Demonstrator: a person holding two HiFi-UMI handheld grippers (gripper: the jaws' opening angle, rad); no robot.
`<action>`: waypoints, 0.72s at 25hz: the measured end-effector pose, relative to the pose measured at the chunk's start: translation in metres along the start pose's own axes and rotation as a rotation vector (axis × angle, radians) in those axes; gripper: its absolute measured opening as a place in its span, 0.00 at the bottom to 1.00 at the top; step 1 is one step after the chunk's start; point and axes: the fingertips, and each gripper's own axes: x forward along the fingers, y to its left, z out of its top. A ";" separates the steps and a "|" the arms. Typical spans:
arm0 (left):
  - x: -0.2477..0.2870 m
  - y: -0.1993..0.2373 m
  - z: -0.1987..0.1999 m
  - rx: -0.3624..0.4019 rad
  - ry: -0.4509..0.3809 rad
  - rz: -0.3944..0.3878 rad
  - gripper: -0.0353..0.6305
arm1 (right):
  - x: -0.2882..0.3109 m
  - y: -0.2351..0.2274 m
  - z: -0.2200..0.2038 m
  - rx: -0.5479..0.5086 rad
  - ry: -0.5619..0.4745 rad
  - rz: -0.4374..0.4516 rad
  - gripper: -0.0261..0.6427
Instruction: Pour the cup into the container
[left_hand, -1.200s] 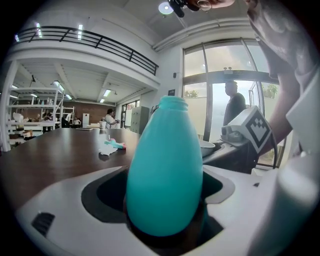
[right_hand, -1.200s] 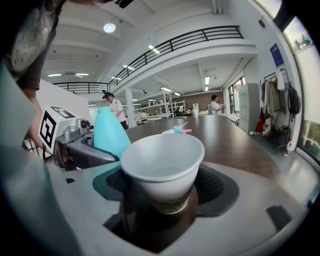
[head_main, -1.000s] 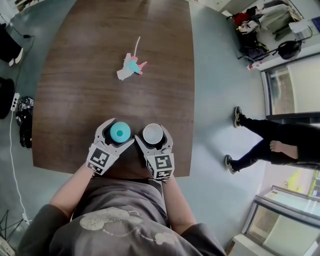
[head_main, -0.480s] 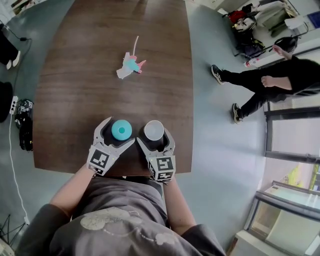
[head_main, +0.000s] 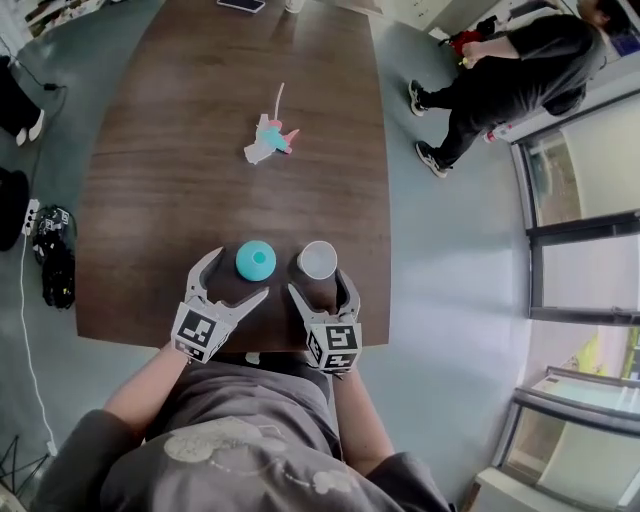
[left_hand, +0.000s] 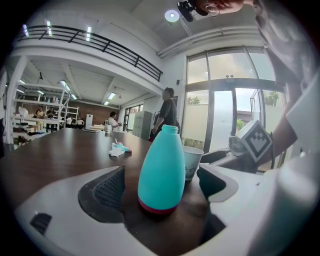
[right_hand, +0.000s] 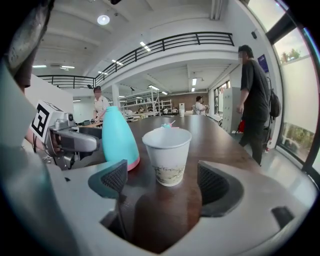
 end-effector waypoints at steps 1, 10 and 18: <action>-0.002 -0.001 0.004 0.005 -0.018 0.008 0.76 | -0.002 0.001 0.001 0.000 -0.002 0.006 0.68; -0.040 -0.014 0.008 -0.055 0.030 0.172 0.67 | -0.029 0.011 0.007 -0.049 -0.023 0.070 0.52; -0.070 -0.034 0.020 -0.052 -0.009 0.324 0.35 | -0.074 0.009 0.042 -0.099 -0.160 0.097 0.33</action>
